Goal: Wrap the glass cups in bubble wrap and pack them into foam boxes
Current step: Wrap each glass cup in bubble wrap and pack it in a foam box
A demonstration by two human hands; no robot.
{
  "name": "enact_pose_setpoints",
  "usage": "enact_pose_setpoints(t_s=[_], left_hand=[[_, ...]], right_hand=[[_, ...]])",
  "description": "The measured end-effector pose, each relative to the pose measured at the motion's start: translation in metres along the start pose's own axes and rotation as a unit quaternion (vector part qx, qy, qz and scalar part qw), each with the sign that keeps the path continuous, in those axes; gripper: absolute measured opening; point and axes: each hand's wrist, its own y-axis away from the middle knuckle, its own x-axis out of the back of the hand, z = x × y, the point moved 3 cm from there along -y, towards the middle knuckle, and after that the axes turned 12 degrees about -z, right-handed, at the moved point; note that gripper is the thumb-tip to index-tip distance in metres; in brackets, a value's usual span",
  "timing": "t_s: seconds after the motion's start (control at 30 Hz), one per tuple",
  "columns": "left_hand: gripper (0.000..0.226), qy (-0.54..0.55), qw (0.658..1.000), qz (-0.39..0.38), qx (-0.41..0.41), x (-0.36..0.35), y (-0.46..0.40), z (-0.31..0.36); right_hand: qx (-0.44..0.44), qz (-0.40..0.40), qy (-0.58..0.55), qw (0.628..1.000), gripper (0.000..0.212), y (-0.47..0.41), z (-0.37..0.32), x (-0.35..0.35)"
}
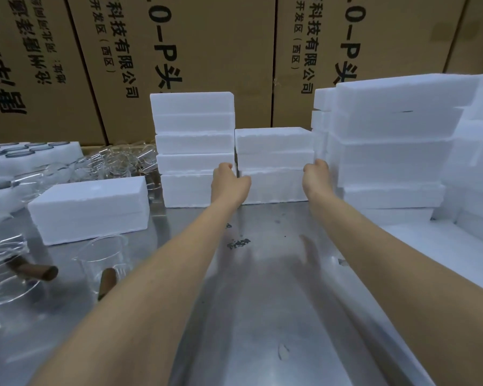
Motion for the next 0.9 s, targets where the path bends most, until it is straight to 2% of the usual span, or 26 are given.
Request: enact_pose_setpoints(t_s=[0.2,0.37,0.5,0.6,0.9], left_hand=[[0.040,-0.039,0.999,-0.010,-0.007,-0.008,-0.009,-0.001],[0.039,-0.032,0.999,-0.012,0.002,-0.010,-0.016,-0.001],[0.050,-0.039,0.999,-0.023,0.005,-0.010,-0.021,0.000],[0.056,-0.051,0.998,-0.036,0.003,-0.011,-0.023,0.000],[0.051,0.021,1.000,-0.010,0.011,-0.001,-0.022,-0.001]], right_hand=[[0.002,0.013,0.020,1.000,0.048,-0.011,-0.002,0.003],[-0.003,0.024,0.023,0.999,0.030,-0.012,-0.004,0.005],[-0.009,0.023,0.051,0.998,0.048,-0.018,-0.004,0.002],[-0.005,0.037,0.058,0.998,0.050,-0.022,-0.003,0.003],[-0.017,0.005,0.045,0.999,0.053,-0.019,0.001,-0.005]])
